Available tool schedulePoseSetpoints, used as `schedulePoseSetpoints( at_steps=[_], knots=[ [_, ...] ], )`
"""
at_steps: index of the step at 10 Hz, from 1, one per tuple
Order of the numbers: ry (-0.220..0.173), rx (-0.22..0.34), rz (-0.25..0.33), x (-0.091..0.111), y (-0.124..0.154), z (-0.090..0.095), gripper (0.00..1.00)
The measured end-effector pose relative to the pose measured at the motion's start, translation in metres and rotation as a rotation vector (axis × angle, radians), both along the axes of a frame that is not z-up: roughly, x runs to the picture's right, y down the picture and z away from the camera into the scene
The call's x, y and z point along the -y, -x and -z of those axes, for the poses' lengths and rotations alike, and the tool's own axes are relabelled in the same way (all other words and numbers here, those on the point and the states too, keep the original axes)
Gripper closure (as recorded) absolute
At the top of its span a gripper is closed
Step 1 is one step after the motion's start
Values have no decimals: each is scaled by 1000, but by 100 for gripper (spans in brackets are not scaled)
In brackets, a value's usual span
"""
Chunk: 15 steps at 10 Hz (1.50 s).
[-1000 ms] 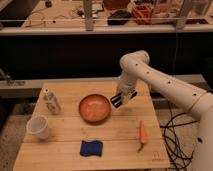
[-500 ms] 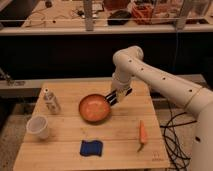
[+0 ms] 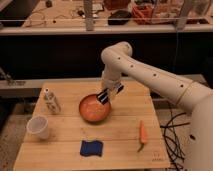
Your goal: Place the eraser in the ceramic cup
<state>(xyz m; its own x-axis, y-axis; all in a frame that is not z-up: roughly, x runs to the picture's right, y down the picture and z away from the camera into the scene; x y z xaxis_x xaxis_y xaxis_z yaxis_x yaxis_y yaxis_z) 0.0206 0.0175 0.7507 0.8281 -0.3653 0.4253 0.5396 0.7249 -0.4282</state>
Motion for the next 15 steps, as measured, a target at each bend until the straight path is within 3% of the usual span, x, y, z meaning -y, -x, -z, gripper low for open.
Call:
schedulePoseSetpoints(
  at_steps=[4, 15],
  knots=[
    [-19, 17, 16, 8, 43, 16, 99],
    [-55, 25, 57, 8, 110, 40, 99]
  ],
)
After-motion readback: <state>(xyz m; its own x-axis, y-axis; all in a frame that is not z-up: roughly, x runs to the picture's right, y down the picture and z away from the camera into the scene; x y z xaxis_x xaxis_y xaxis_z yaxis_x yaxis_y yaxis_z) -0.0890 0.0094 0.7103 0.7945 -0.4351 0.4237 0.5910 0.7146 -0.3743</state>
